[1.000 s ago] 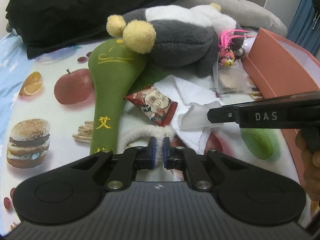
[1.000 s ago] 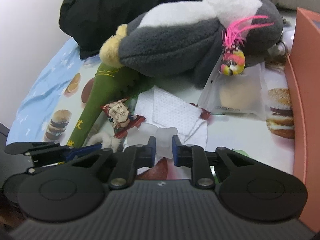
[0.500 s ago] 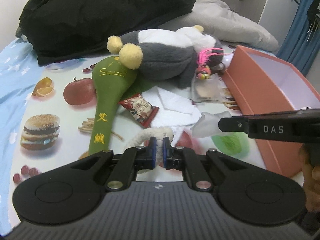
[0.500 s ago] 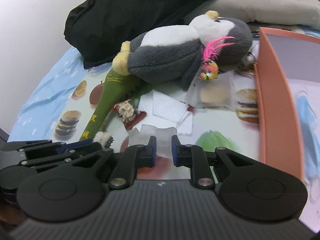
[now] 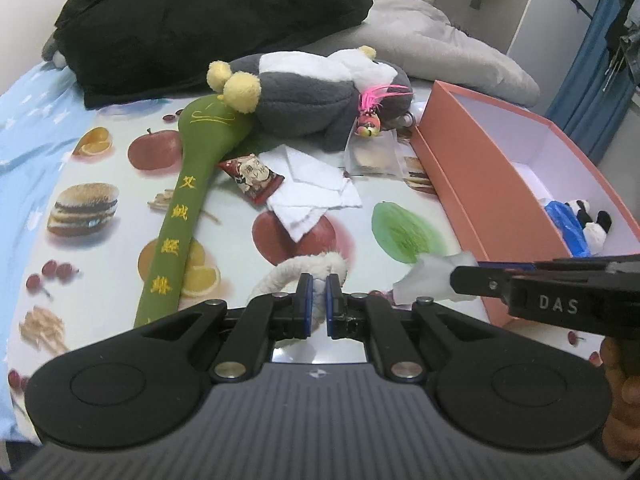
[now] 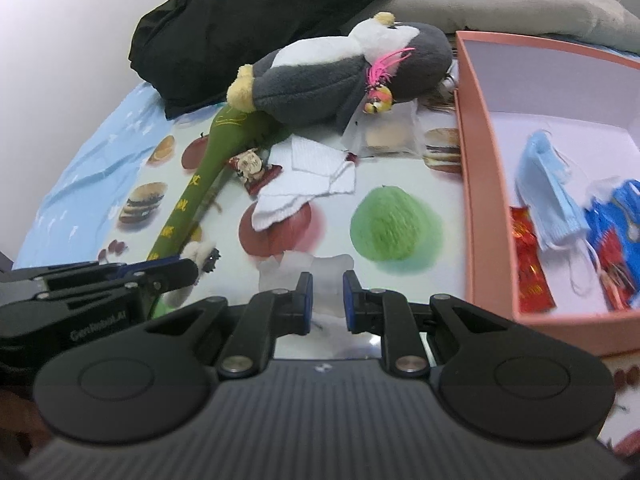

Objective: Organize soft objects
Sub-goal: 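Carry the rope toy and plastic piece over the pink box with both tools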

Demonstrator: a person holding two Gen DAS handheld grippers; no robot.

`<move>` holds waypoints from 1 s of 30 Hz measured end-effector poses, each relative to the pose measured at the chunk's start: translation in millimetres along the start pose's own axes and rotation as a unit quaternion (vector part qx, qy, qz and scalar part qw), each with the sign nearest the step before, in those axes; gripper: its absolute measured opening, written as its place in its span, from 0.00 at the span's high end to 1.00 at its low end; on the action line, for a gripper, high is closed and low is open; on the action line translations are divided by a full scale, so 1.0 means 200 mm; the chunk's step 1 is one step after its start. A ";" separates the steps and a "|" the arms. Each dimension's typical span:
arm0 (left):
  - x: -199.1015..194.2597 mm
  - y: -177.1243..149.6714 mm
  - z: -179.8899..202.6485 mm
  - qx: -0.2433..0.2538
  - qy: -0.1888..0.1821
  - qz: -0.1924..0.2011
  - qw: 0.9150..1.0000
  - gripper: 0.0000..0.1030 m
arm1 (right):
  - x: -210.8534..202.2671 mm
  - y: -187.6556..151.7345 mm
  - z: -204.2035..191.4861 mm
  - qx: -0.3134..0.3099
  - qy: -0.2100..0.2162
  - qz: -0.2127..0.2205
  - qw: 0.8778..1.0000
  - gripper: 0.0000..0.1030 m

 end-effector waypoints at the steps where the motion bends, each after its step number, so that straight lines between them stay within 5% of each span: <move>1: -0.02 -0.01 0.01 -0.002 0.000 0.002 1.000 0.92 | -0.02 -0.01 0.01 0.000 -0.002 0.002 1.000 0.81; 30: -0.43 0.10 0.50 0.042 -0.078 0.081 0.993 0.92 | -0.69 -0.03 0.20 0.038 -0.047 0.116 0.991 0.81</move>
Point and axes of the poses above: each gripper's, at about its wrist camera, not at the fingertips, and x roughly the way its jaws point, z to its right, y to its top, the point moved 6 cm from there along x, roughly the way its jaws point, and after that the axes turned 3 degrees about -y, right-handed, at the moved point
